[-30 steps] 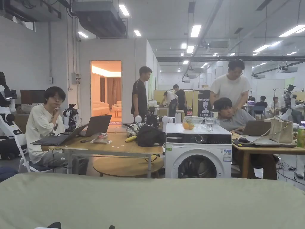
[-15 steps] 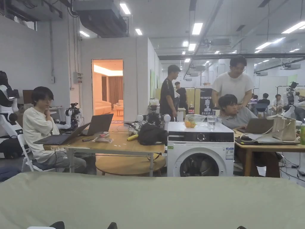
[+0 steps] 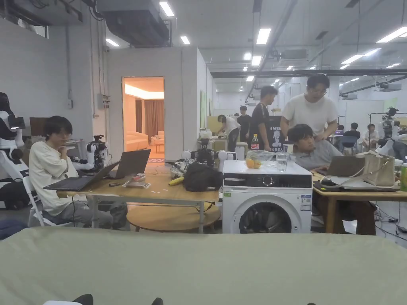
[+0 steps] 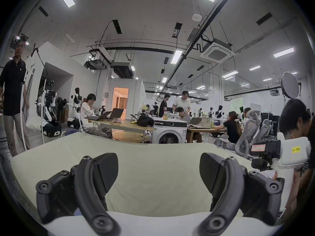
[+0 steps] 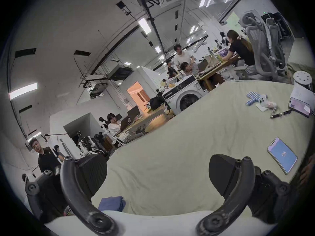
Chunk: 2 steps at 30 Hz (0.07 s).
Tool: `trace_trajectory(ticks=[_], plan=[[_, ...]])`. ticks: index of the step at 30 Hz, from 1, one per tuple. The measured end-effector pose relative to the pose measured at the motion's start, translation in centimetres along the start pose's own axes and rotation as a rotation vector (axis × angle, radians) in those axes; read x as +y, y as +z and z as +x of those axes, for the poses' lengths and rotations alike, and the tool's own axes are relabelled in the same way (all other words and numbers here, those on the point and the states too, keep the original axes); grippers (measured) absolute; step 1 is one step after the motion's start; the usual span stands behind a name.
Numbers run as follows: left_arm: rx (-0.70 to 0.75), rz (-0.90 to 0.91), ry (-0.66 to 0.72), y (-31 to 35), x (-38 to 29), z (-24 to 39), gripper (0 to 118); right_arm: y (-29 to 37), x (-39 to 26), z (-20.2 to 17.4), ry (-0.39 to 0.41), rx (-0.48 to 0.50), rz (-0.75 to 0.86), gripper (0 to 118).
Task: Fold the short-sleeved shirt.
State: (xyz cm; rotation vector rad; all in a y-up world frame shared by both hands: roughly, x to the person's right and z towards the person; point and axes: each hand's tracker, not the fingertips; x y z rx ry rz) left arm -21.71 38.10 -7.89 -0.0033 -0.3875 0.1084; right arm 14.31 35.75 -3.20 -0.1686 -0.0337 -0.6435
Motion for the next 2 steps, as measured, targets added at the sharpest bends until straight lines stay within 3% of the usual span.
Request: trace_trajectory(ticks=[2], plan=[[-0.001, -0.003, 0.0, -0.05, -0.05, -0.01, 98, 0.01, -0.16, -0.27, 0.017, -0.008, 0.011, 118]])
